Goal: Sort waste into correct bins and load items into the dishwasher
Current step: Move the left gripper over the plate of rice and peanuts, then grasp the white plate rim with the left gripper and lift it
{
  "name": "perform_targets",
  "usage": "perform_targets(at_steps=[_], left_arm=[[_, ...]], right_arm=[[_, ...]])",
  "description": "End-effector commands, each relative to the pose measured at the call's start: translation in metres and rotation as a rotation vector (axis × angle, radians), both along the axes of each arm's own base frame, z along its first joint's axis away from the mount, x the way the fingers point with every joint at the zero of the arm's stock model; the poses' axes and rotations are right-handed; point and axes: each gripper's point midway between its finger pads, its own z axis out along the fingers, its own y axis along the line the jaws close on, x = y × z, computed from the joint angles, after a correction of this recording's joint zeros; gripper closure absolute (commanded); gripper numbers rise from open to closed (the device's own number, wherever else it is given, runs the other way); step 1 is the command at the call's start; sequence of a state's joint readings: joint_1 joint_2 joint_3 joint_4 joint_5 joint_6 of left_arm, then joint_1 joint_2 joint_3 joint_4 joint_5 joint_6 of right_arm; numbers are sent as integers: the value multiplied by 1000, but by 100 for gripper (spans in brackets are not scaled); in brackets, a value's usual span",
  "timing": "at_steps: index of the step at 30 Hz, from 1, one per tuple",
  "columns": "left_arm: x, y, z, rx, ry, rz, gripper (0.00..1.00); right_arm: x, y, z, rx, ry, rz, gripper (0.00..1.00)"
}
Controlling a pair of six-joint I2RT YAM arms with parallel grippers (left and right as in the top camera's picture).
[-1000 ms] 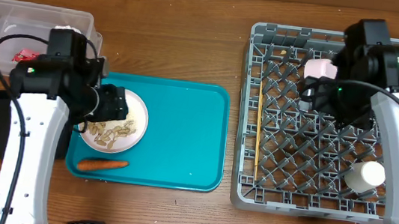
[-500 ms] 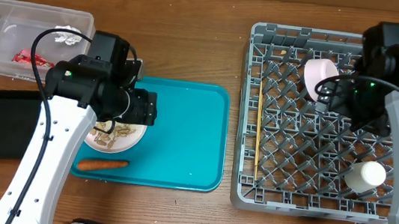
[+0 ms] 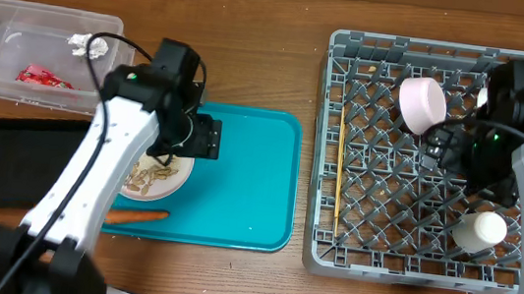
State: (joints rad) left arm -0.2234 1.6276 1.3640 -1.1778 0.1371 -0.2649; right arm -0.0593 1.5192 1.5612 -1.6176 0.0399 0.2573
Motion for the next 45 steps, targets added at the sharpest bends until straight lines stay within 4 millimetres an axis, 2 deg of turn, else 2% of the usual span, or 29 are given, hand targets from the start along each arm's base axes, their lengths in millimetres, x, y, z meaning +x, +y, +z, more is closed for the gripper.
perform_targets(at_steps=[1,4,11,21,25,30,32,37,45], left_arm=[[9,-3,-25,11,53,59,22],[19,-6,-49,17,91,110,27],[23,-6,-95,42,191,181,30],[35,-9,-122,41,187,195,29],[29,-8,-131,55,228,195,31],[22,-1,-135,95,256,196,37],[22,-1,-135,99,255,196,41],[22,0,-135,100,254,196,64],[23,0,-135,103,251,196,92]], right_arm=[[-4,1,3,6,-26,-8,1],[-5,1,1,7,-23,-8,1],[-4,1,1,6,-26,-8,1],[-3,0,1,6,-31,-8,0],[-2,0,1,6,-33,-8,0],[-2,0,1,6,-34,-8,0],[-2,0,1,6,-34,-8,0],[-2,0,1,6,-34,-8,0],[-2,0,1,6,-34,-8,0]])
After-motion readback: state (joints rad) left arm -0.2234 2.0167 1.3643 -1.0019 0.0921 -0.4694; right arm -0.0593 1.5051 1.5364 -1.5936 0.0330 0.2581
